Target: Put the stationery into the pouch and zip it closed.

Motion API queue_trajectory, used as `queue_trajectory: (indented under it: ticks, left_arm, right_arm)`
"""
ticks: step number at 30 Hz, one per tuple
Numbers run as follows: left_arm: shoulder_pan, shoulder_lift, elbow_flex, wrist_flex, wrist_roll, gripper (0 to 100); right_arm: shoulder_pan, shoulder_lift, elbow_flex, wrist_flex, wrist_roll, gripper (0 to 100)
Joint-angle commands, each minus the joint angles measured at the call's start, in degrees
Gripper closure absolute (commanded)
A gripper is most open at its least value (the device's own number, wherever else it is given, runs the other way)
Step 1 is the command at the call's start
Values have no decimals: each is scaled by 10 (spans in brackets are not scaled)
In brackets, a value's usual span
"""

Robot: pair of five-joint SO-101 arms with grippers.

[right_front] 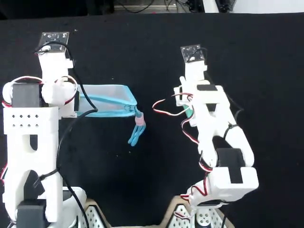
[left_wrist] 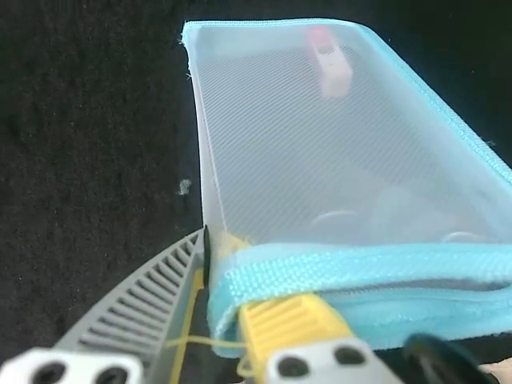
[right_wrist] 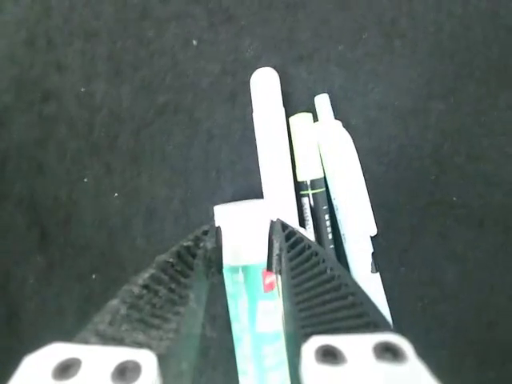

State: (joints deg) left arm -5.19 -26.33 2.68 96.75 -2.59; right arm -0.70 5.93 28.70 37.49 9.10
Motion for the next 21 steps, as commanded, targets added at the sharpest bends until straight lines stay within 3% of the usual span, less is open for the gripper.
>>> queue_trajectory:
  ticks: [1, 11, 21]
  left_arm:
    - [7, -8, 3, -9, 12, 970]
    - [8, -8, 22, -10, 18, 970]
    - [5, -8, 22, -13, 18, 970]
  right_arm:
    - [8, 7, -40, 3, 0, 903]
    - [-3, 59, -70, 9, 0, 900]
    - [-4, 125, -177, 154, 0, 899]
